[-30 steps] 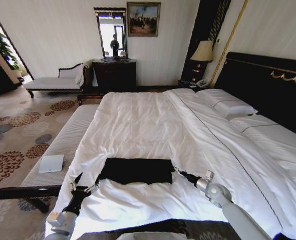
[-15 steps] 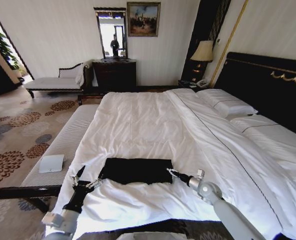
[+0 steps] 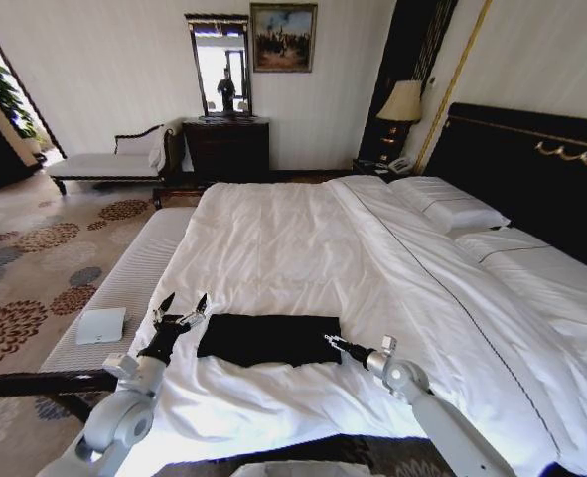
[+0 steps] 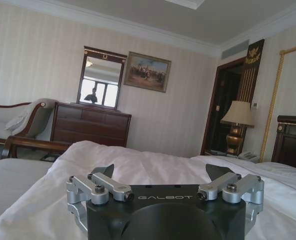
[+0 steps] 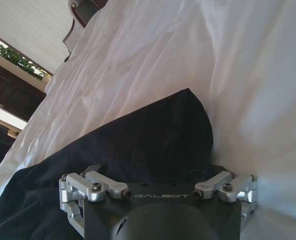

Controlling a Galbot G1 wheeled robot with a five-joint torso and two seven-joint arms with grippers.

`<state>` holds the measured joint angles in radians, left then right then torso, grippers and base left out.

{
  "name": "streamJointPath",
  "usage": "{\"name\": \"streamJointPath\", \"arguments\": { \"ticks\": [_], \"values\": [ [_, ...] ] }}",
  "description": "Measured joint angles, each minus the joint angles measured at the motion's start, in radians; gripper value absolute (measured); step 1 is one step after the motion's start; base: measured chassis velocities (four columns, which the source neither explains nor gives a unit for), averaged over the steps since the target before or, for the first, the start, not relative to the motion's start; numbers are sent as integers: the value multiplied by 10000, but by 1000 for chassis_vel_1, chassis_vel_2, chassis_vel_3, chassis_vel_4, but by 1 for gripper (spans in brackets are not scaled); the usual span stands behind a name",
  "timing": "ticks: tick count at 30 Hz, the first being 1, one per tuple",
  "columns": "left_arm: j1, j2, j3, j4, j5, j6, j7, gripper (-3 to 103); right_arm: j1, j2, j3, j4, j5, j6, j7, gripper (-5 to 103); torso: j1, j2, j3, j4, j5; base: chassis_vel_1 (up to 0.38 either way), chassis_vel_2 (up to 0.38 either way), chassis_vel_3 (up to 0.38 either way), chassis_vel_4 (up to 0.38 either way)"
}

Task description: Fold the clothes on the bed.

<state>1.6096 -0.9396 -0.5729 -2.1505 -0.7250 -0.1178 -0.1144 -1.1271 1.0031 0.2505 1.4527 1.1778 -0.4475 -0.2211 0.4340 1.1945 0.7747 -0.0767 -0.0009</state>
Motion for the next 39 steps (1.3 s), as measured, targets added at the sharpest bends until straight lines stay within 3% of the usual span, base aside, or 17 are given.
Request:
{"name": "streamJointPath", "arguments": {
  "ticks": [7, 11, 13, 20, 23, 24, 29, 39],
  "values": [
    [21, -11, -4, 0, 12, 0, 0, 100, 198, 61, -131, -121, -6, 4, 5, 93, 1, -1, 0, -1, 2, 0, 0, 0, 0],
    [35, -22, -11, 0, 30, -1, 0, 100, 219, 187, -165, -141, -100, 13, -1, 71, 1, 0, 0, -1, 2, 0, 0, 0, 0],
    [37, -23, -12, 1, 33, -1, 0, 100, 209, 206, -159, -132, -118, 20, -1, 71, 0, -1, 0, -1, 2, 0, 0, 0, 0],
    [48, -30, -17, 1, 49, -10, 2, 100, 21, 440, -6, -77, -351, 137, 9, 38, 1, -1, -1, -1, 2, 0, 0, 0, 0],
    [50, -32, -17, 0, 53, -11, 3, 100, -18, 513, 19, -37, -422, 169, 22, 33, 0, -1, -1, -1, 2, 0, 0, 0, 0],
    [52, -34, -17, 0, 55, -13, 3, 100, -21, 581, 39, -3, -443, 180, 49, 22, 0, -1, -1, 0, 3, 0, 0, 0, 0],
    [54, -35, -17, -1, 59, -15, 5, 100, -169, 727, 253, 248, -444, 248, 96, 8, 0, -1, 0, 1, 3, 0, 0, 0, 0],
    [54, -35, -18, -4, 64, -20, 11, 100, -1024, 487, 1242, 1153, -446, 308, 290, 8, 0, 0, -1, -1, 3, 0, 0, 0, 0]
  ]
}}
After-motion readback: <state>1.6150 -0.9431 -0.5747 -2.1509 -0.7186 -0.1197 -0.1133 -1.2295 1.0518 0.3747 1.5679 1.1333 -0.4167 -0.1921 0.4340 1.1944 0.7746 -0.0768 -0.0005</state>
